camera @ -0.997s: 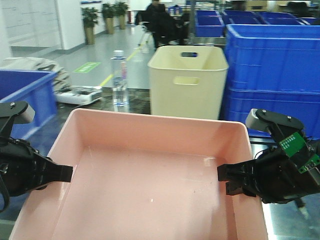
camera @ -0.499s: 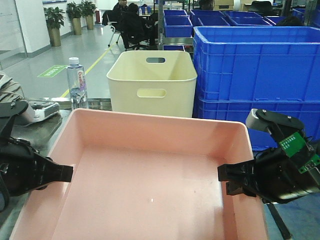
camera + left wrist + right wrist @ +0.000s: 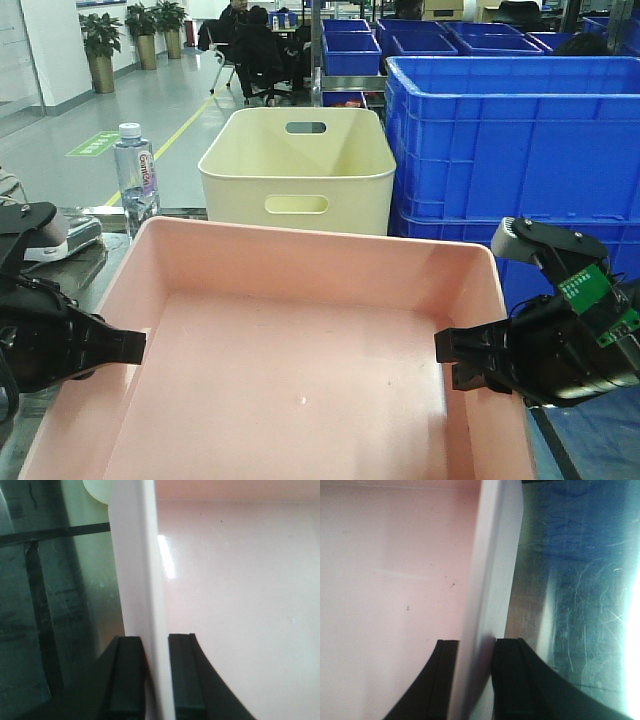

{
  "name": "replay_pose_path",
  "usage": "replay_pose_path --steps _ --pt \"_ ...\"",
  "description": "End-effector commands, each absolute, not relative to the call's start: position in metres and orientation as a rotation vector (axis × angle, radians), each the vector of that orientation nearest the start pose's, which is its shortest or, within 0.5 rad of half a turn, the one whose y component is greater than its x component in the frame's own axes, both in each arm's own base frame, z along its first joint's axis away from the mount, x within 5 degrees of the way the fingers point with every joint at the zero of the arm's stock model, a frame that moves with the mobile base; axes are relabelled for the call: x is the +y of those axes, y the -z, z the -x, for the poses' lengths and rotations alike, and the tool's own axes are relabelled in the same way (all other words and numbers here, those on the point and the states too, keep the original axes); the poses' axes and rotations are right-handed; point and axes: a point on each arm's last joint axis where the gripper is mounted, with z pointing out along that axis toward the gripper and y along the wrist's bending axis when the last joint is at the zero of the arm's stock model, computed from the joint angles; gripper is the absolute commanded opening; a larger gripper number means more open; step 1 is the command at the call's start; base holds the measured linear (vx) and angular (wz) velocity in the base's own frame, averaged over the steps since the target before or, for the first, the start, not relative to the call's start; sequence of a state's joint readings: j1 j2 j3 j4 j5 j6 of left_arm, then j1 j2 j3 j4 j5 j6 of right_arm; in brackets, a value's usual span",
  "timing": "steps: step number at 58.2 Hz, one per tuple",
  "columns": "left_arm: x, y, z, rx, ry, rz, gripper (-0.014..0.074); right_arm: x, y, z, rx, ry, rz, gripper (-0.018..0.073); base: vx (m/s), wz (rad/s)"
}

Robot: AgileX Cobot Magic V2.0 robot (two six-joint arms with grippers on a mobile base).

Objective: Grab pink bin and stack on right shelf
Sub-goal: 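Lower the pink bin onto the shelf surface and open both grippers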

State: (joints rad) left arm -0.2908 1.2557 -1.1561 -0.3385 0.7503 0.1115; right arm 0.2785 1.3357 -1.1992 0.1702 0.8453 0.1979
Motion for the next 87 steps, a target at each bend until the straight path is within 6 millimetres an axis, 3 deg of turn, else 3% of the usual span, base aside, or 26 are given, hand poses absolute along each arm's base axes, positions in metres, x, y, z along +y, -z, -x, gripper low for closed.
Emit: replay_pose_path --steps 1,44,54,68,76,87 --pt "-0.095 -0.39 -0.245 2.161 0.513 -0.262 -0.0005 0.082 -0.37 -0.267 2.358 -0.391 0.014 -0.0008 0.06 -0.01" --pt "-0.095 -0.39 -0.247 2.143 0.51 -0.254 -0.0005 0.082 -0.371 -0.268 2.34 -0.392 0.014 -0.0008 0.01 -0.01" --pt "-0.1 -0.369 -0.261 2.242 0.507 -0.261 -0.0003 0.08 -0.369 -0.274 2.318 -0.342 0.033 -0.0008 0.0 0.0" --pt "-0.108 -0.328 -0.287 2.398 0.497 -0.259 0.0004 0.08 -0.35 -0.289 2.375 -0.236 0.076 0.002 0.0 0.0" --pt "-0.11 -0.316 -0.292 2.46 0.497 -0.266 0.0027 0.082 -0.337 -0.296 2.432 -0.221 0.079 0.0081 0.0 0.0" --pt "-0.111 -0.314 -0.295 2.449 0.492 -0.263 0.0124 0.083 -0.324 -0.305 2.475 -0.199 0.09 0.0216 0.0 0.0"
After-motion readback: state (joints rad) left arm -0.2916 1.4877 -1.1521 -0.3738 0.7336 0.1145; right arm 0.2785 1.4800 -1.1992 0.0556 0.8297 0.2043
